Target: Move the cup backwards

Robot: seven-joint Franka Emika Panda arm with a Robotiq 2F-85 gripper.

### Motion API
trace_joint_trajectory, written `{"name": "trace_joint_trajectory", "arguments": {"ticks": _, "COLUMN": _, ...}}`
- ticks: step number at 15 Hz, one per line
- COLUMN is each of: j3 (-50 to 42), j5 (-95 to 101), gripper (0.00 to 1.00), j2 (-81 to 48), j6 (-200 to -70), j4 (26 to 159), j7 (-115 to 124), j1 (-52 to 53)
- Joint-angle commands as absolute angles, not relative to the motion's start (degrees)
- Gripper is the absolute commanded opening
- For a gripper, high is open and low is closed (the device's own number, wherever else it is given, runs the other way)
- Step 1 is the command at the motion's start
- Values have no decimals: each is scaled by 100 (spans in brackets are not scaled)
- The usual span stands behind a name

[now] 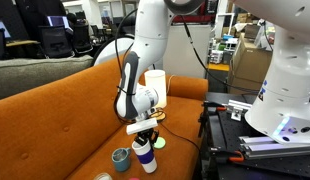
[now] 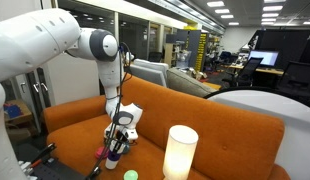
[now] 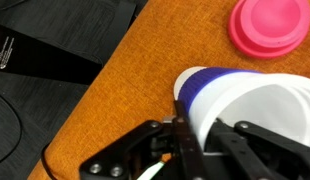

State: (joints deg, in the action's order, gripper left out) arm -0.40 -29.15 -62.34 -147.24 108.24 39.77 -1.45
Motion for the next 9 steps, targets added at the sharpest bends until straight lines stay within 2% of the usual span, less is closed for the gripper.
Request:
{"name": "trace_joint_trajectory", "arguments": {"ticks": 1, "j3": 60, "j5": -3182, "gripper": 3, "j2": -5785, "j6": -15006, "j4": 11381, "j7": 3798, "j1": -413}}
{"name": "trace_joint_trajectory", "arguments": {"ticks": 5, "j3": 22, "j5": -3414, "gripper": 3, "j2": -5342, "j6": -15482, "j4": 11853, "j7": 3713, "j1": -634}}
{"name": "trace_joint_trajectory", "arguments": {"ticks": 9, "j3": -71, "j5": -3589, "gripper": 3, "j2": -5344, "j6": -15633, "j4": 11661, "j7": 3724, "j1": -874}}
